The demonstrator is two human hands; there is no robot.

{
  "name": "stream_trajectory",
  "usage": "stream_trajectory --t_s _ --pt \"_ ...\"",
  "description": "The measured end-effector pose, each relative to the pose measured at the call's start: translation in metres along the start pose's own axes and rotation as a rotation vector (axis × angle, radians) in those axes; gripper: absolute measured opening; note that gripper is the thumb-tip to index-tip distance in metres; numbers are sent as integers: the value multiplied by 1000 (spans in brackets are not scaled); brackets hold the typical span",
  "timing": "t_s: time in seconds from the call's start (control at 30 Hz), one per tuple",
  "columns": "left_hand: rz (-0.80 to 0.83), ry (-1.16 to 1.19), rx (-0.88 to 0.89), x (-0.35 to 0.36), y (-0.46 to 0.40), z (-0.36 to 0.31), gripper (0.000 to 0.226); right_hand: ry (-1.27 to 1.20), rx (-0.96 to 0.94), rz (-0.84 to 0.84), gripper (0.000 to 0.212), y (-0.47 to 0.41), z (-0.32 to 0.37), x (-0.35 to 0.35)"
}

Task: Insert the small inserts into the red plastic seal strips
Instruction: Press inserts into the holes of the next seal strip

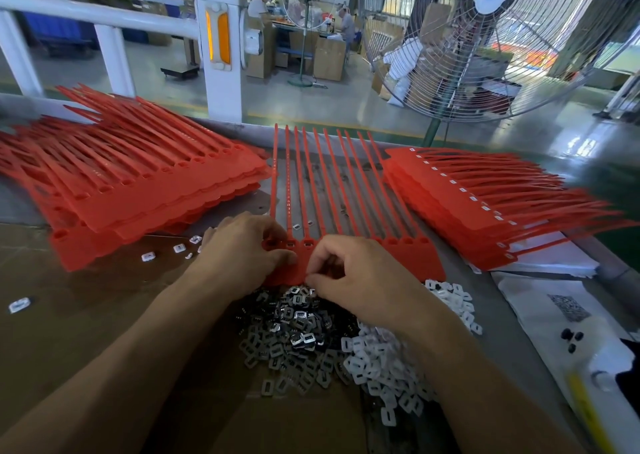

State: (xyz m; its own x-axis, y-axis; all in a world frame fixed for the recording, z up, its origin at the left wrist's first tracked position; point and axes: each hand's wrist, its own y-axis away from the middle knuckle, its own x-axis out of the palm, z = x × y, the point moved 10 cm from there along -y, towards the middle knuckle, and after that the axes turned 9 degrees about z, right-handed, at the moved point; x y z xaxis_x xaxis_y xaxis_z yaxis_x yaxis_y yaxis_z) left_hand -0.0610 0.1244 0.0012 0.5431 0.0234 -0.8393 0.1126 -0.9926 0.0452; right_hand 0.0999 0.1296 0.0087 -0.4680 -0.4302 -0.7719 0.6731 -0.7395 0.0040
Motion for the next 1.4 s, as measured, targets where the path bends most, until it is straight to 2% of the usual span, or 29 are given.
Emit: stream_trajectory --t_s 0.13,0.27,0.4,0.57,1.03,1.27,1.4 --pt "1 10 6 0 0 0 36 -141 13 -125 11 3 -9 -16" --pt "1 23 4 0 0 1 36 -286 86 -303 13 11 -33 -39" --pt "3 26 6 0 0 1 38 -359 183 -398 19 14 -55 -50" --pt "-2 23 2 0 1 0 37 -290 211 -407 26 8 -60 -53" --pt "-14 27 -4 -1 2 0 36 33 177 -323 14 -10 -49 -44" --pt "-15 35 -6 -2 2 0 34 40 221 -269 18 -15 -56 -39" --pt "-10 40 -8 -2 2 0 35 25 212 -353 18 -5 -57 -48"
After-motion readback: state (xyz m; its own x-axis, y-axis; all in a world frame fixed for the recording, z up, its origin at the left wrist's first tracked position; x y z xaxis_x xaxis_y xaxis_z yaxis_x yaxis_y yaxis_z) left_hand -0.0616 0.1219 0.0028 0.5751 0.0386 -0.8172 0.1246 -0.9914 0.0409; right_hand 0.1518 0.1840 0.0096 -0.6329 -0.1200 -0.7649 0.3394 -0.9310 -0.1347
